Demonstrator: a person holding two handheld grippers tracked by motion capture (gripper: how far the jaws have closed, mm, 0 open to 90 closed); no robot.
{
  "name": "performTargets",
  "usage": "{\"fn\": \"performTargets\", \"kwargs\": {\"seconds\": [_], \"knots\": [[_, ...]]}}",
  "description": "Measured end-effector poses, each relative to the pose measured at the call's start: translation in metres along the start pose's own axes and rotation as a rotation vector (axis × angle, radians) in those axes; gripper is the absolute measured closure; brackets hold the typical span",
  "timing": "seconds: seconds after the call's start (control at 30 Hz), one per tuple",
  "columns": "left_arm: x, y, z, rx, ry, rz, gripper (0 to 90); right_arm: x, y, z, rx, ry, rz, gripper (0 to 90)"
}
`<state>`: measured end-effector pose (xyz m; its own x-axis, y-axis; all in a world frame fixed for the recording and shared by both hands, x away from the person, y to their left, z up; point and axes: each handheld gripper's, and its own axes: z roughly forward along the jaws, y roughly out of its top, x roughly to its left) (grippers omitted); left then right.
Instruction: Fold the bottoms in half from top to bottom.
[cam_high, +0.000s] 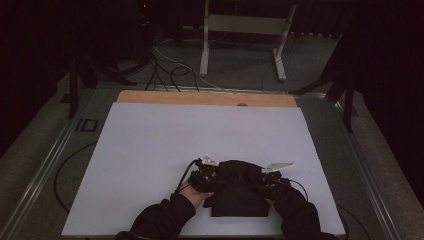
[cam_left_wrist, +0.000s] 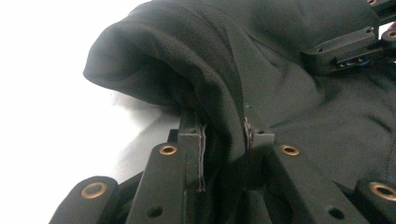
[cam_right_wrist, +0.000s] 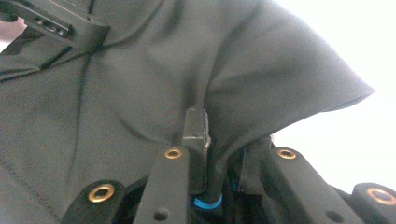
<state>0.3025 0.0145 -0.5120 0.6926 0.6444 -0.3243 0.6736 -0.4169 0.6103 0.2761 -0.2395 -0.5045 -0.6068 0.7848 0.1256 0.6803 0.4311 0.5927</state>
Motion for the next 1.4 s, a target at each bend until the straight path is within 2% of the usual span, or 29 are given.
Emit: {"fn": "performTargets", "kwargs": {"seconds": [0.3,0.33,0.6,0.8,0.97,1.1,1.4], "knots": [[-0.003,0.010,-0.008,-0.023,-0.019,0.004,75.2,-0.003,0.002,-0.007,-0.034,0.003,0.022,77.9],[-0.003,0.011,-0.009,-0.026,-0.019,0.008,75.4,-0.002,0.002,-0.008,-0.040,0.010,0.035,78.0],[-0.008,0.018,-0.017,-0.043,-0.025,0.032,75.7,-0.002,0.007,-0.017,-0.078,0.008,0.034,78.3],[-0.010,0.022,-0.023,-0.062,-0.033,0.029,75.8,-0.002,0.011,-0.024,-0.105,0.011,0.035,78.4],[-0.011,0.026,-0.028,-0.063,-0.035,0.042,75.8,-0.001,0.015,-0.029,-0.124,0.013,0.038,78.4],[-0.011,0.029,-0.034,-0.081,-0.043,0.032,75.8,-0.001,0.018,-0.033,-0.142,0.013,0.031,78.4],[-0.013,0.036,-0.044,-0.092,-0.052,0.053,75.8,-0.001,0.024,-0.042,-0.171,0.010,0.032,78.4]]}}
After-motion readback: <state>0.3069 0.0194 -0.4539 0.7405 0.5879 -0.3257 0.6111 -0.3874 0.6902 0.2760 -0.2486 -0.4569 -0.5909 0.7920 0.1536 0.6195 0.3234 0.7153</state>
